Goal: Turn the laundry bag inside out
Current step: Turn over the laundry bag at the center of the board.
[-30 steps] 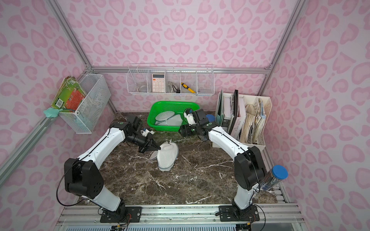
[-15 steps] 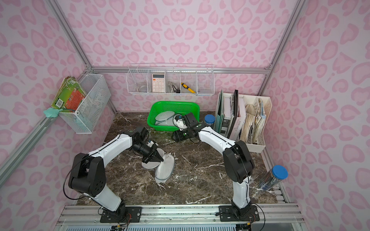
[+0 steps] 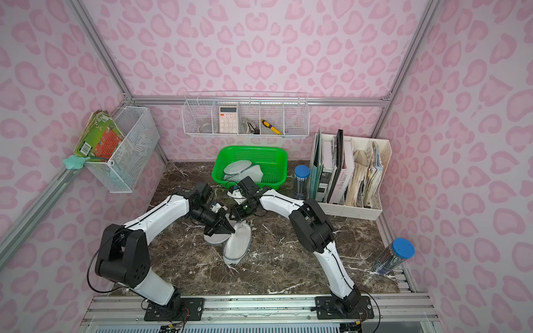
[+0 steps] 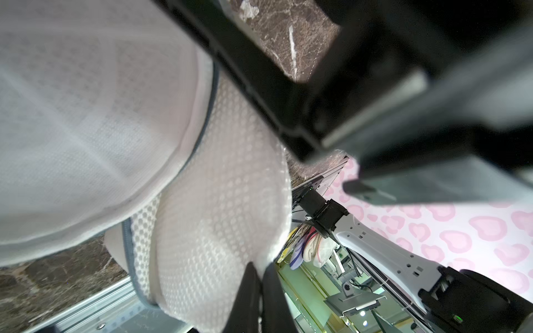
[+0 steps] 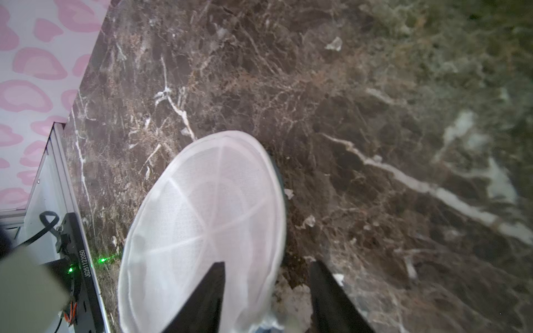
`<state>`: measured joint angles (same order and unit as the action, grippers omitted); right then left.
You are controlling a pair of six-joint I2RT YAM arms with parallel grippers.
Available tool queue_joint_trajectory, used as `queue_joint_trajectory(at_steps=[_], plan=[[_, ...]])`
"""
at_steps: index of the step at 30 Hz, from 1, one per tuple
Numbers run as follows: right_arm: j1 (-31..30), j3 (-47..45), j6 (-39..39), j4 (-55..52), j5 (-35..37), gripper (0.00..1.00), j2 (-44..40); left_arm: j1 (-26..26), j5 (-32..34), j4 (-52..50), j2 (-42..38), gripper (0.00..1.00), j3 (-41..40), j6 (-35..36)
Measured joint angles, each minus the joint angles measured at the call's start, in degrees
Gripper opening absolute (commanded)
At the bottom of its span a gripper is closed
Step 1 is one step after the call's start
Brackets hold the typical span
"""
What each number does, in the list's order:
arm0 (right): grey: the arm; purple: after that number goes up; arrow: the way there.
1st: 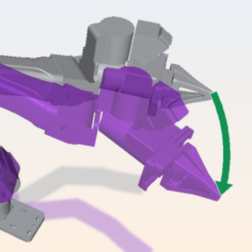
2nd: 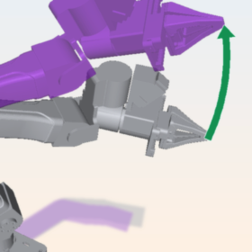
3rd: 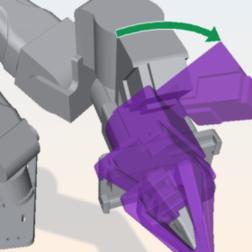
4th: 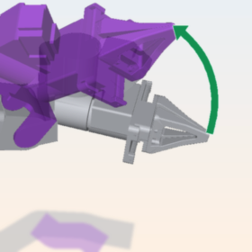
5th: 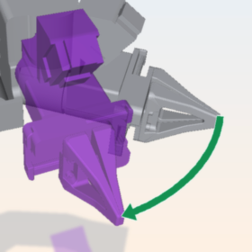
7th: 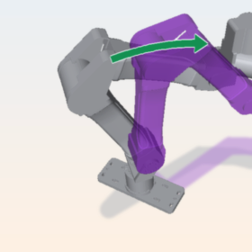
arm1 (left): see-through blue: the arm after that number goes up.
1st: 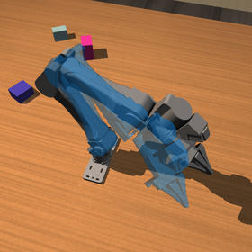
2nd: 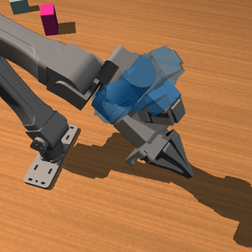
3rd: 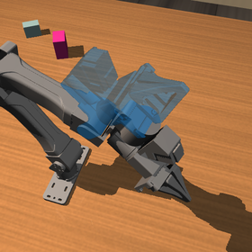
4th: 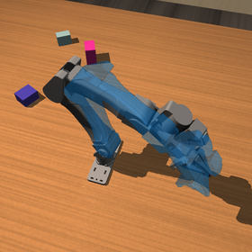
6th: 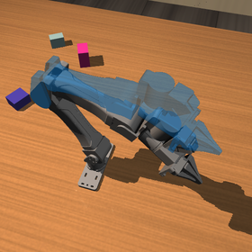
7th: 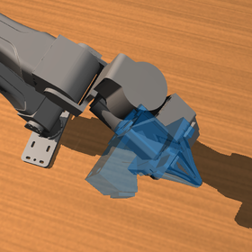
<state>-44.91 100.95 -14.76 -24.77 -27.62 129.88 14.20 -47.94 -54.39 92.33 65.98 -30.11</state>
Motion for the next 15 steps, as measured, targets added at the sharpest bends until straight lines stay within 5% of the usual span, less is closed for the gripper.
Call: queue_joint_trajectory(at_steps=[4, 15], plan=[[1.53, -0.39, -0.26, 0.11, 0.98, 0.13, 0.98, 0.00, 0.85, -1.09, -1.53, 0.00, 0.48, 0.04], [5.75, -6.75, -1.55, 2.58, 4.17, 0.08, -1.01, -1.53, 4.00, -6.32, -5.07, 0.00, 4.55, 0.94]])
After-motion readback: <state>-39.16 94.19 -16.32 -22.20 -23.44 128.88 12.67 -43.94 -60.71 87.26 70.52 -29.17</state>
